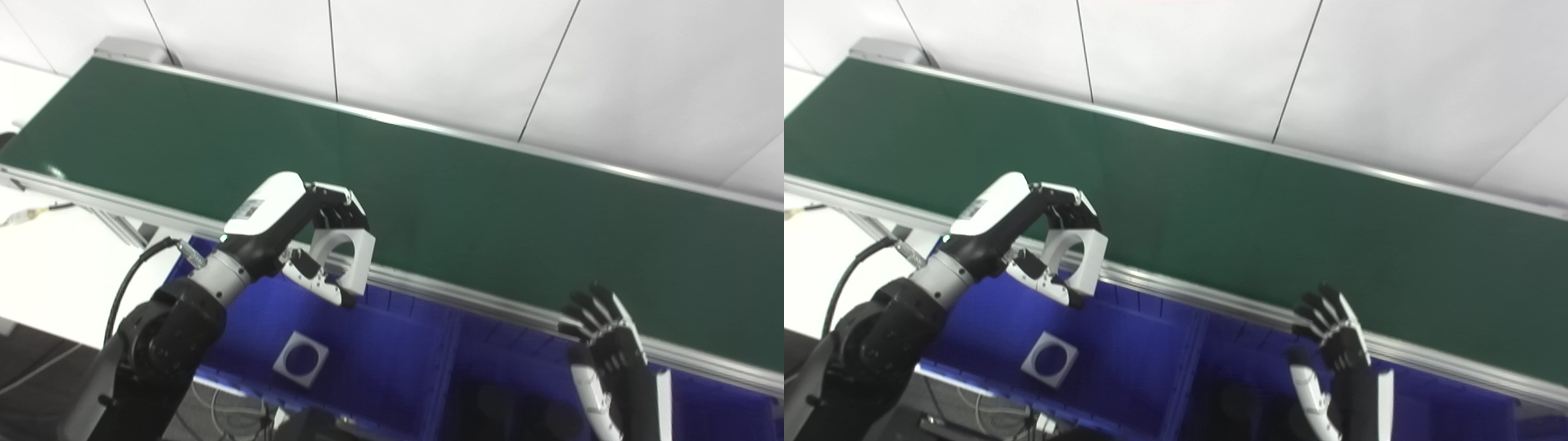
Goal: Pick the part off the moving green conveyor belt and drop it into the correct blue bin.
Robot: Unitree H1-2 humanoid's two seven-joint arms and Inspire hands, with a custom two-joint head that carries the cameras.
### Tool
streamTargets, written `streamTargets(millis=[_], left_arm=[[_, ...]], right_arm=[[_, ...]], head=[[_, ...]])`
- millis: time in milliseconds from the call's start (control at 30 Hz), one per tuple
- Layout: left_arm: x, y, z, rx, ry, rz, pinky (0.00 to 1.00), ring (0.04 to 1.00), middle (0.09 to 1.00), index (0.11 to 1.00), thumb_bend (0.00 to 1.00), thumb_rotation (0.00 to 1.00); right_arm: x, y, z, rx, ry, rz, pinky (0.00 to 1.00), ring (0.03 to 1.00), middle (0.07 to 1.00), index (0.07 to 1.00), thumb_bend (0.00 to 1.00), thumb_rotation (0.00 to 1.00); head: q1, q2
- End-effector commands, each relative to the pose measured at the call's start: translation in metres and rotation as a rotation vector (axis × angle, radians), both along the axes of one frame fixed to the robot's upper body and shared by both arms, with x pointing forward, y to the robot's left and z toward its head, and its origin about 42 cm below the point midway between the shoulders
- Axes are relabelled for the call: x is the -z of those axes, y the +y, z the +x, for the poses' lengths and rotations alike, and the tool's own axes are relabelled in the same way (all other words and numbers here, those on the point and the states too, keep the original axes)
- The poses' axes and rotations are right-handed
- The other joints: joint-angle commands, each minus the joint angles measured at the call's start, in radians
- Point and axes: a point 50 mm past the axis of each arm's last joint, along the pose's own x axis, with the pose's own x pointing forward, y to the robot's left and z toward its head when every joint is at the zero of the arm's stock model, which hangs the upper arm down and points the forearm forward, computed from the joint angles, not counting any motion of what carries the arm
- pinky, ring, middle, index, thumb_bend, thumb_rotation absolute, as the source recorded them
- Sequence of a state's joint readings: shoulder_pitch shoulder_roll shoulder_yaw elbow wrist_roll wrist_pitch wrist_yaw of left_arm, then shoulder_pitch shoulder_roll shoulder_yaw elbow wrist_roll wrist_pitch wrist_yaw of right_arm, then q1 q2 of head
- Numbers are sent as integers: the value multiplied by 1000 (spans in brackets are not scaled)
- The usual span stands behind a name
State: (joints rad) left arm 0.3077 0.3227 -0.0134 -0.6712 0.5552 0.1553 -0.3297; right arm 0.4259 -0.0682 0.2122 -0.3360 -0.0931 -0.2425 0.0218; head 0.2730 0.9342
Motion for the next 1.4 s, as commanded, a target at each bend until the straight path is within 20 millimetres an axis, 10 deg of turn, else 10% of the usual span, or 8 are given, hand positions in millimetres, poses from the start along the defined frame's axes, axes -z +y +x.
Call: streamTargets(millis=[0, 800, 1367], left_arm=[[-3, 1, -3, -19, -15, -11, 381, 432, 465, 500, 521, 0], [120, 10, -26, -114, 211, 120, 324, 392, 435, 515, 518, 0], [135, 15, -27, -178, 229, 151, 357, 414, 426, 523, 518, 0]], right_arm=[[-12, -2, 1, 3, -29, 6, 639, 742, 792, 853, 506, 616], [-17, 0, 1, -13, -32, 15, 624, 741, 792, 855, 491, 614], [-15, 4, 0, -10, -30, 21, 621, 739, 790, 854, 492, 623]], head=[[5, 5], [17, 4], [1, -9]])
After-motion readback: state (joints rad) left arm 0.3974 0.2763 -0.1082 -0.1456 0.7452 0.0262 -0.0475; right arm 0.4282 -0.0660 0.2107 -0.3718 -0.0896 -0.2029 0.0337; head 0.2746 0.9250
